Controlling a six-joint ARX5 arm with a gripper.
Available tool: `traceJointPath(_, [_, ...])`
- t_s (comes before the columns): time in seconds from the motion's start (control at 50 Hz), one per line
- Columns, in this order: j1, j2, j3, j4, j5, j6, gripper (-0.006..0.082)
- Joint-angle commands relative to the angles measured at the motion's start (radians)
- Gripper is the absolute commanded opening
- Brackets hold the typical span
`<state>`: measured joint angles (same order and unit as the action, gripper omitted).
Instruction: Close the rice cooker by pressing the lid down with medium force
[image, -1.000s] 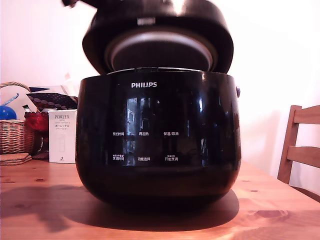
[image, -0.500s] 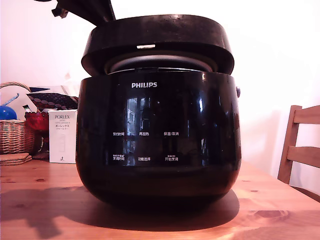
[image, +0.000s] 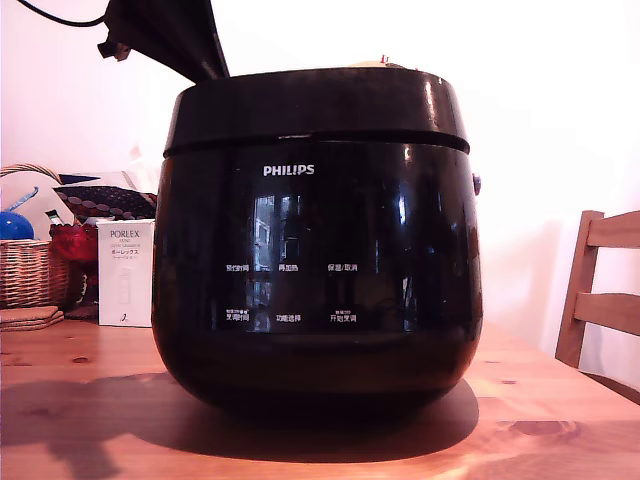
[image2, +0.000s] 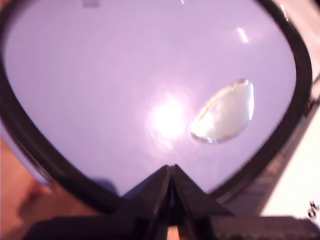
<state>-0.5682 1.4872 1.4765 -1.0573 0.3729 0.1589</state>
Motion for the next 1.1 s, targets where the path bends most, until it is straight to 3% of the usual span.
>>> traceJointPath(0.0, [-0.011,0.016,-0.055,-0.002,-0.006,-0.003,-0.0021])
traceJointPath(0.48, [-0.031,0.017,-0.194,0.069,0.002,-0.01,-0.0021])
traceJointPath(1.08, [-0.029,0.058,-0.219,0.115,-0.017,-0.01,-0.0021])
